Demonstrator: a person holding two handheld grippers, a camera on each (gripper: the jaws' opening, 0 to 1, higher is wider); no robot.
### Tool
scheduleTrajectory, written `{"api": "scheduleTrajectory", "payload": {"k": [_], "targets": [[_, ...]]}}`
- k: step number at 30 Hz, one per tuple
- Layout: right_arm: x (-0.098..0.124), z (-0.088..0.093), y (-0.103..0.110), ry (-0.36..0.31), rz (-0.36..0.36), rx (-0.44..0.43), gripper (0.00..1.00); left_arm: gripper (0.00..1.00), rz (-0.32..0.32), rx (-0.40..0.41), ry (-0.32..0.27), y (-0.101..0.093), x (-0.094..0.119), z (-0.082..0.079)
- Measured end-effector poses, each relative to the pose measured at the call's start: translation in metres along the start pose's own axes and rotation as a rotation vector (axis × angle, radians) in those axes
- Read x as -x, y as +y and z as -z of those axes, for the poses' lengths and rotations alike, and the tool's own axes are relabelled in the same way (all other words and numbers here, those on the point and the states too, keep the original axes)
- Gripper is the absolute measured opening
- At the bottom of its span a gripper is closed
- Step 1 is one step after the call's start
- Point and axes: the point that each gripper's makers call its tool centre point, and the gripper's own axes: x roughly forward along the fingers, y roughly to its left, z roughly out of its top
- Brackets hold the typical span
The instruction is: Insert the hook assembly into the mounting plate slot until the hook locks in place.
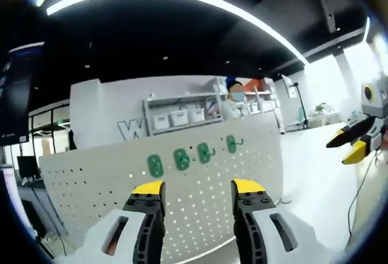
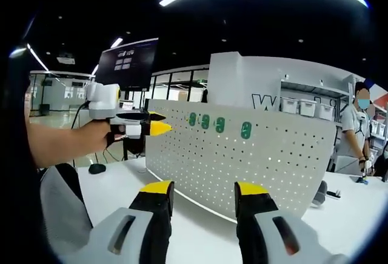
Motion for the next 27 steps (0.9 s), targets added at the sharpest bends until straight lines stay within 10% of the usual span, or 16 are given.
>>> {"api": "scheduleTrajectory", "payload": {"k": [27], "targets": [[0.002, 0.007, -0.003, 0.01, 0.0, -0.001, 0.43, 0.59, 0.102, 0.093, 0.098, -0.03, 0.082, 0.042]]}}
